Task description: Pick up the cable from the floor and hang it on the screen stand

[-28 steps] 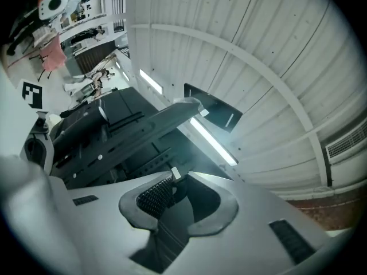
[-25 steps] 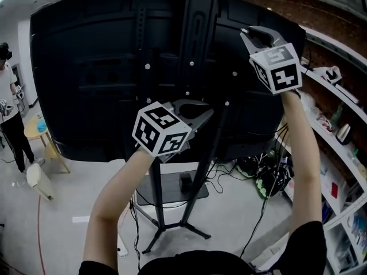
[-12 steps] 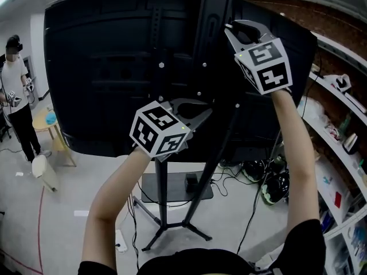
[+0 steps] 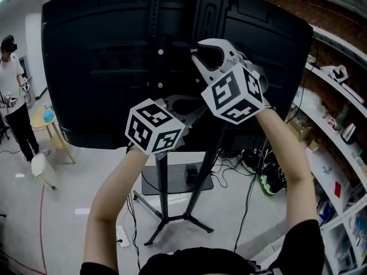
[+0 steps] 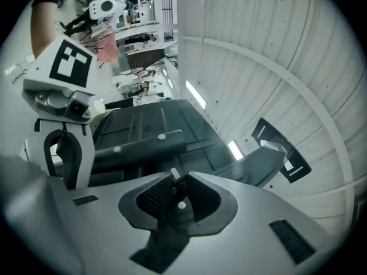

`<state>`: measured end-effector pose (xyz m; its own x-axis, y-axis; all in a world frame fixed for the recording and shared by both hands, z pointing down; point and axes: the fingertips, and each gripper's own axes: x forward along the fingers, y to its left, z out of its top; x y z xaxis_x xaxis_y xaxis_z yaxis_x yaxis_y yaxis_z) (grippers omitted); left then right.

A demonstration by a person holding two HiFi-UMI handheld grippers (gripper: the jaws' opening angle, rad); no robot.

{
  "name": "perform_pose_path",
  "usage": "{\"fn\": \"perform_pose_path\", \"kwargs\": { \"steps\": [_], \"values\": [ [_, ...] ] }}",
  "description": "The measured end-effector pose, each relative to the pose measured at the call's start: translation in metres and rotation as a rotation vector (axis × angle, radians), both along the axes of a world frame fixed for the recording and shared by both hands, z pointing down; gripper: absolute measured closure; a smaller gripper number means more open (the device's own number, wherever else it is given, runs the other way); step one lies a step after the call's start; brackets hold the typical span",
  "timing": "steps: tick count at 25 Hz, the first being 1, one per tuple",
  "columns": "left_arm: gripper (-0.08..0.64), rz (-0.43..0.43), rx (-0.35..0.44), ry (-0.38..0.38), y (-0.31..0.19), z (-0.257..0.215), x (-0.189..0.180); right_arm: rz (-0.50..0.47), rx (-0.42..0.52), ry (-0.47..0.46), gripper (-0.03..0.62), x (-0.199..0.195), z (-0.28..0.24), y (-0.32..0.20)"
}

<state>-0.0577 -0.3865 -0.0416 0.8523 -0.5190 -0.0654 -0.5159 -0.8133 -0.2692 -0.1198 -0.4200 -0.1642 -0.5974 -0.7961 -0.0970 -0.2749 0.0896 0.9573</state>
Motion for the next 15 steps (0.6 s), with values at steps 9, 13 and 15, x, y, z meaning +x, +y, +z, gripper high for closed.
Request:
{"fn": "perform_pose_path", "kwargs": {
  "steps": [9,13,15],
  "values": [
    [0.552,0.017,-0.074,0.012,0.015,0.045,0.004,0.039,-0.044,0.058,0.494,0.015,0.095,0.003],
    [0.552,0.021,-0.105,0.015,0.018,0.066,0.007,0.078,-0.041,0.040,0.494,0.035,0.111,-0.001],
    [0.552,0.026,-0.119,0.025,0.018,0.071,0.008,0.100,-0.017,0.064,0.489,0.042,0.120,0.000]
  ]
}}
